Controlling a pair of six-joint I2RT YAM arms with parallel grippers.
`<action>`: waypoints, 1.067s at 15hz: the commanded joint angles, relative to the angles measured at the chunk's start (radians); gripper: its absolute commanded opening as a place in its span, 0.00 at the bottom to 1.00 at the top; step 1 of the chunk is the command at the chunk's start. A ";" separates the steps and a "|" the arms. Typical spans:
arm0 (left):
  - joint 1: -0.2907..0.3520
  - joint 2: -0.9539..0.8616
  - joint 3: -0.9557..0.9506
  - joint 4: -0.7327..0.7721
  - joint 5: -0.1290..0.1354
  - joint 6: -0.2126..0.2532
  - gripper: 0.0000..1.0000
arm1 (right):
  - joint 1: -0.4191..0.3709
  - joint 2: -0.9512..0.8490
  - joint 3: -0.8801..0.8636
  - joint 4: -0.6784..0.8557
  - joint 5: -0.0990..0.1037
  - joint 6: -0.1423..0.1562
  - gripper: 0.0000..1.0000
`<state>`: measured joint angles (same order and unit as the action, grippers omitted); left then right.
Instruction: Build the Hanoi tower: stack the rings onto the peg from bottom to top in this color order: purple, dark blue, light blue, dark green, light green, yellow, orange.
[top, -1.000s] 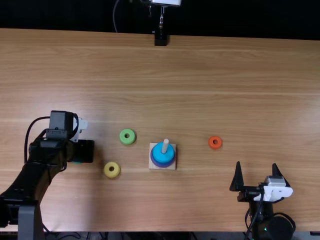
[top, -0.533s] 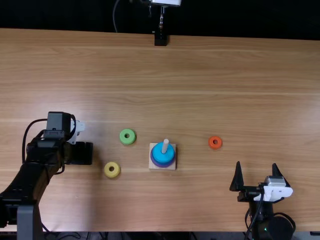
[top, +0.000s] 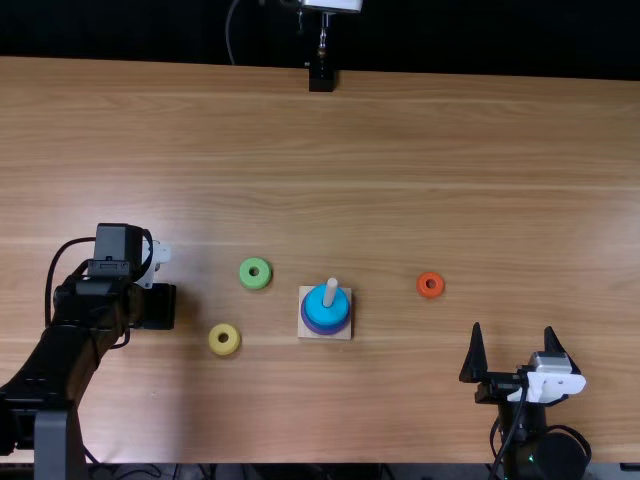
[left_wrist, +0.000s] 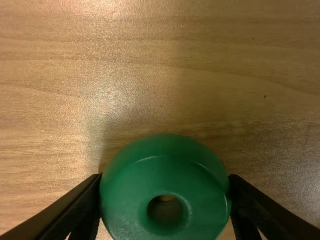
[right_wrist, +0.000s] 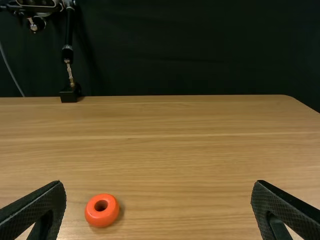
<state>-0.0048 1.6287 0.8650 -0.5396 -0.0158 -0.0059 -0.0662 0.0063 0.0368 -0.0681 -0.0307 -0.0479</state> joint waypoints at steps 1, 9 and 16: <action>0.011 0.002 0.029 -0.002 0.007 -0.009 0.00 | -0.004 -0.006 -0.015 -0.001 -0.001 -0.002 1.00; -0.147 -0.112 0.273 -0.278 -0.006 -0.110 0.00 | -0.004 -0.006 -0.015 -0.001 -0.001 -0.002 1.00; -0.366 -0.033 0.672 -0.697 -0.006 -0.224 0.00 | -0.004 -0.006 -0.015 -0.001 -0.001 -0.002 1.00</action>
<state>-0.3542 1.5631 1.5085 -1.2377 -0.0219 -0.2020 -0.0662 0.0063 0.0368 -0.0681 -0.0307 -0.0479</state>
